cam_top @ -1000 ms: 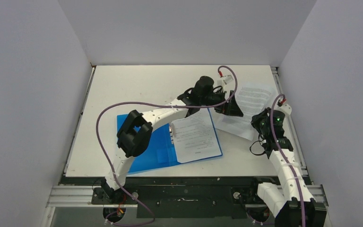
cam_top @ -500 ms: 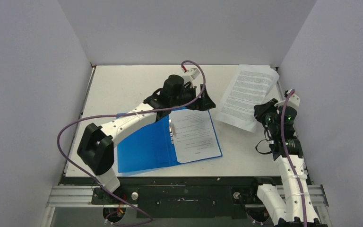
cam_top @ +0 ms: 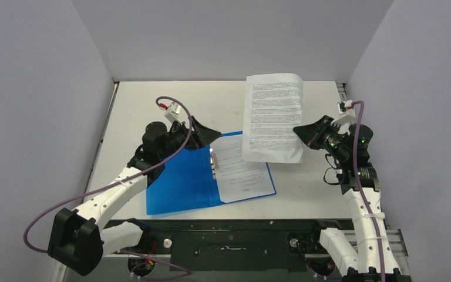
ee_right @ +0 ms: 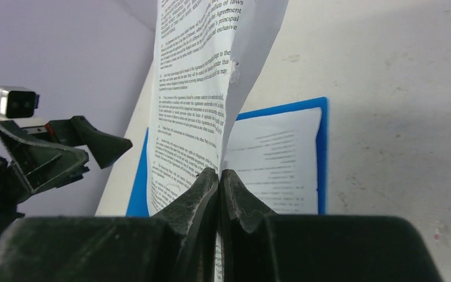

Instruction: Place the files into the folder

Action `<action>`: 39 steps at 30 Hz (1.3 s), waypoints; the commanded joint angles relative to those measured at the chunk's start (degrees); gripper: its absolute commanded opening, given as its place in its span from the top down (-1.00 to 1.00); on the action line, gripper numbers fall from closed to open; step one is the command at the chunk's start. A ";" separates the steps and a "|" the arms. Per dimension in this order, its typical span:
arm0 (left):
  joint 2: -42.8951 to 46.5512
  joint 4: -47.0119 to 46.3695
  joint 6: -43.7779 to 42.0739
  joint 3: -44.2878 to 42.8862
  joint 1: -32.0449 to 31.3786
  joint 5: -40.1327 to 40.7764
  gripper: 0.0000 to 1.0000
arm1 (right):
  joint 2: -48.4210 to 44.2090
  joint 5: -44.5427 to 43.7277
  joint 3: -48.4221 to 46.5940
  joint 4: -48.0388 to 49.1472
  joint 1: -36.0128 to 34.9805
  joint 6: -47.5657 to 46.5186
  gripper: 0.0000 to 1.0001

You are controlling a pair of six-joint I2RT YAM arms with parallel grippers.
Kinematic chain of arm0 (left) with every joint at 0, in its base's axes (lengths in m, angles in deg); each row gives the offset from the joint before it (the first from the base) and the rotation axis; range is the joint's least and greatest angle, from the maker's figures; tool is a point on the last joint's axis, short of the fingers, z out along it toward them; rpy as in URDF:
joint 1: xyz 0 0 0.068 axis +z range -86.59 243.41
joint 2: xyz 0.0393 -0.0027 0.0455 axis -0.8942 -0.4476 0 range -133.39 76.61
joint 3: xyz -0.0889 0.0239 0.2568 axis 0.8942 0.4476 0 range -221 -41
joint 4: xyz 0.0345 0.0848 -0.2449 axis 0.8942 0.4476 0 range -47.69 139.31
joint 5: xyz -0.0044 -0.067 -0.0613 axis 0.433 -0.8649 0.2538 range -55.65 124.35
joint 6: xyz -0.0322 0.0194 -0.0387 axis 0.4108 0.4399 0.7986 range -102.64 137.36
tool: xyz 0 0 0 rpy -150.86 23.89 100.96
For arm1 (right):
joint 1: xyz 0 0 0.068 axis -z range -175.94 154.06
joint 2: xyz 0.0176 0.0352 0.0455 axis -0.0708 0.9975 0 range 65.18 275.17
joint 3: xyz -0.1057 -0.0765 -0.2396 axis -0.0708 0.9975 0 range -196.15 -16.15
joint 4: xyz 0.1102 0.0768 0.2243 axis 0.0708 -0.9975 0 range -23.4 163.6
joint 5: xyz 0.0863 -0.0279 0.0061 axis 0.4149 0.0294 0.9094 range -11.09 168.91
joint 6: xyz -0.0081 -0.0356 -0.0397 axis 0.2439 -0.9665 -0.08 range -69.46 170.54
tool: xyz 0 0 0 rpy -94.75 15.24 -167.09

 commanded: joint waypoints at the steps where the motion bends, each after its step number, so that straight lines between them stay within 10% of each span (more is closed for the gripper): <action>1: 6.46 -13.36 7.44 5.01 2.61 -3.89 -0.81 | -0.20 6.73 -0.79 8.59 -4.31 5.35 0.89; 13: 12.40 -28.89 18.62 14.34 4.35 -6.13 -0.83 | 5.10 -7.36 -3.18 14.32 -30.22 7.63 0.89; 23: 18.08 -27.04 19.65 15.91 4.48 -6.28 -0.75 | 6.66 -11.01 -4.39 14.54 -35.10 6.70 0.89; 35: 18.91 -26.27 18.95 15.48 4.48 -7.43 0.24 | 3.84 -10.01 -2.17 16.91 -36.77 7.13 0.89; 39: 18.95 -26.10 19.03 15.26 4.45 -7.53 1.00 | 2.63 -9.55 -1.65 17.11 -36.86 6.84 0.89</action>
